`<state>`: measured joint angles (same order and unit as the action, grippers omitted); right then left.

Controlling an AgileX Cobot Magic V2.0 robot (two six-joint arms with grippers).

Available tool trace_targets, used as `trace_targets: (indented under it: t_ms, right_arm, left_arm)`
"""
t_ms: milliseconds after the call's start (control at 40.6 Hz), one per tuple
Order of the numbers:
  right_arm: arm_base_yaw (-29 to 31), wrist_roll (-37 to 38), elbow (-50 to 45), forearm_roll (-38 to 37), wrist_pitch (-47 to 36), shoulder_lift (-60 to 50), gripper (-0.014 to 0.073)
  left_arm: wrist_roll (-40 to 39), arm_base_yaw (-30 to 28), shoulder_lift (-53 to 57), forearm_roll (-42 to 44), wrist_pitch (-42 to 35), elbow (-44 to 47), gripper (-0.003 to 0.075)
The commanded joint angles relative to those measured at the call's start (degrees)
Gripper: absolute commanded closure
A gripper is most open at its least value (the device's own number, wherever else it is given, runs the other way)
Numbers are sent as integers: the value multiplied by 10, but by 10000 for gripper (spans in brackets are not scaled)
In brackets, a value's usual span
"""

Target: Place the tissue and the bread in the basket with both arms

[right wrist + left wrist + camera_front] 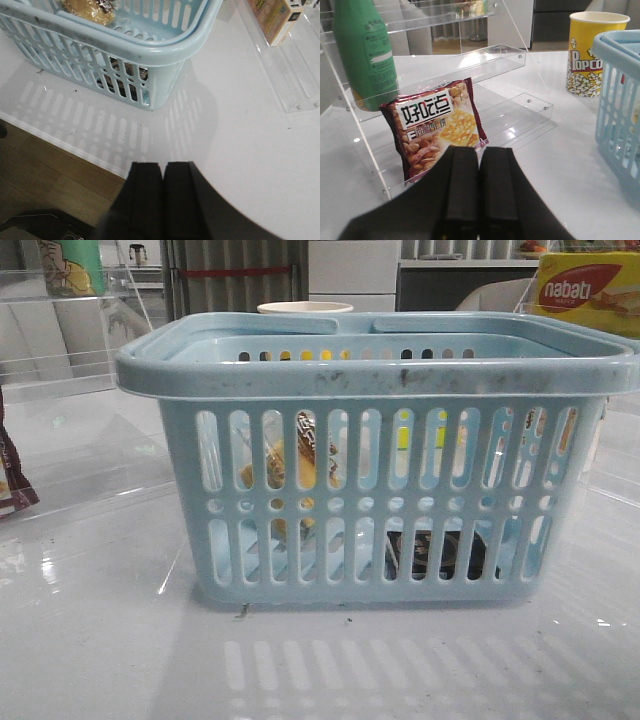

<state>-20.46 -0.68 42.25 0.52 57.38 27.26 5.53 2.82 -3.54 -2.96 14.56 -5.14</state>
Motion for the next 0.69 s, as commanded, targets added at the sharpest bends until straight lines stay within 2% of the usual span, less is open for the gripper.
trace_targets:
  t_ms: [0,197,345,665]
  right_arm:
    - [4,1,14,-5,-37,3,536]
    - [4,1,14,-5,-37,3,536]
    - [4,1,14,-5,-37,3,536]
    - [4,1,14,-5,-37,3,536]
  left_arm:
    - [0,-11,26,-8,-90,17,627]
    - [0,-15,49,-7,-162,59,627]
    - [0,-15,49,-7,-186,59,627]
    - [0,8,49,-7,-191,59,627]
